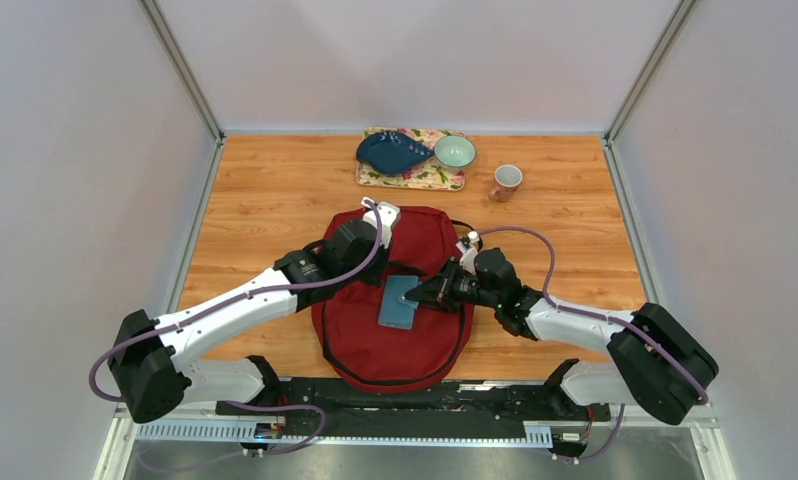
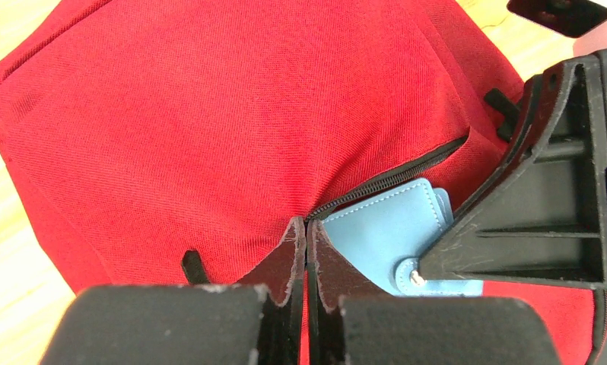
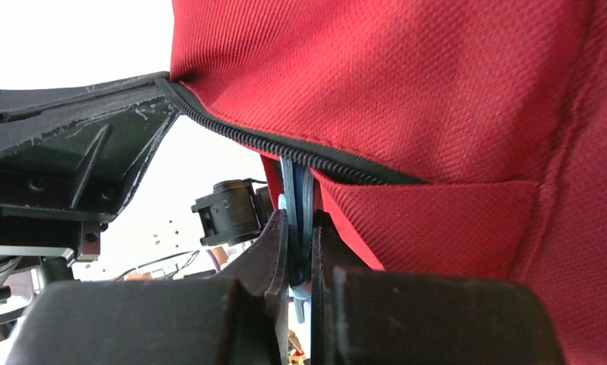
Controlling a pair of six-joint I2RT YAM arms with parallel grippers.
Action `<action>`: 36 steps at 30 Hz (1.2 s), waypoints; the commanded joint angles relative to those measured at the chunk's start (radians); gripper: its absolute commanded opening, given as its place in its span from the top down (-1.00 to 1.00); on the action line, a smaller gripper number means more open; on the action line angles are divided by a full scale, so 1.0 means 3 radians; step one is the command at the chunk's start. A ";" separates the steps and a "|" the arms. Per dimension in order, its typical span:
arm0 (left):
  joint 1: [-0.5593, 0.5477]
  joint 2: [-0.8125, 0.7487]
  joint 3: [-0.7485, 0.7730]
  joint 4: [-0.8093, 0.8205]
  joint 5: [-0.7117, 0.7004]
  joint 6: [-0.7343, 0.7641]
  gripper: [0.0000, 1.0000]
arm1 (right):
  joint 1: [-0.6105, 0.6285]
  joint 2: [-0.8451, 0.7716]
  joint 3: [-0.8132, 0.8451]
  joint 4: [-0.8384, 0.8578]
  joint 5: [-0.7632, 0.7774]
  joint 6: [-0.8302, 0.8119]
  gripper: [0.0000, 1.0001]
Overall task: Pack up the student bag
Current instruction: Place the personal item in the student bag.
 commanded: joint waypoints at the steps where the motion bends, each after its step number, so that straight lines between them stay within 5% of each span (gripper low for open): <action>1: 0.0005 -0.0116 0.0147 0.0208 0.0046 -0.0223 1.00 | -0.0118 0.0046 0.0054 0.0261 0.0084 -0.0011 1.00; 18: 0.0011 0.0114 0.0229 0.0618 0.0343 -0.0745 1.00 | -0.1237 -0.0235 0.0320 -0.0480 -0.0207 -0.0635 1.00; 29: 0.0011 0.0053 0.0055 0.0689 0.0342 -0.0812 1.00 | -0.1258 -0.0444 0.0075 -0.0271 -0.0437 -0.0323 1.00; 36: 0.0005 0.0022 0.0055 0.0699 0.0398 -0.0791 1.00 | -0.1100 -0.0812 -0.0246 -0.0159 -0.0065 -0.0017 1.00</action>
